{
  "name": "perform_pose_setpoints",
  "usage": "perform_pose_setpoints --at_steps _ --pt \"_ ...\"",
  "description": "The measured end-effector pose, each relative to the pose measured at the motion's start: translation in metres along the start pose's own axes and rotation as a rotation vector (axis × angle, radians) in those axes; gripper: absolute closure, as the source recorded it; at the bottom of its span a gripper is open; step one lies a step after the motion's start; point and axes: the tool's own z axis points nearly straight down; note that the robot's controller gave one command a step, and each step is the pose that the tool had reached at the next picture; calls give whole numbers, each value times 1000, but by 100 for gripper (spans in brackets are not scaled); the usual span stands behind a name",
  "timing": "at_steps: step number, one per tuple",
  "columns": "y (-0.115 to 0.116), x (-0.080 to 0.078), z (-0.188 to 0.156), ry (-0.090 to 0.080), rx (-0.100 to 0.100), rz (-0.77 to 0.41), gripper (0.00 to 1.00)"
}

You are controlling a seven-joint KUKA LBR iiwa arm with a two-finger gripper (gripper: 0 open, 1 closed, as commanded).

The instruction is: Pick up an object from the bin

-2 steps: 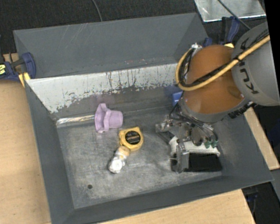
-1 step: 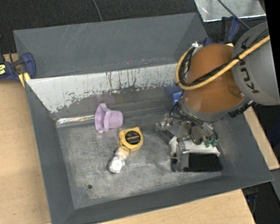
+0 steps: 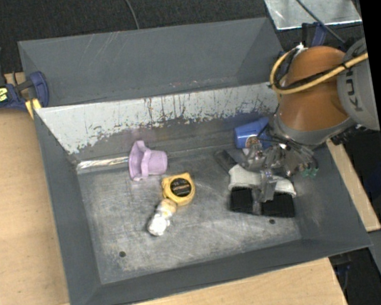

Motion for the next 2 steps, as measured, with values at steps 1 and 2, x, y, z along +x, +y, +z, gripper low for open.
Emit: perform_pose_setpoints --at_steps 1,2 --pt "0 0 0 0 0 0 100" --pt "-3 13 -141 -13 14 58 100"
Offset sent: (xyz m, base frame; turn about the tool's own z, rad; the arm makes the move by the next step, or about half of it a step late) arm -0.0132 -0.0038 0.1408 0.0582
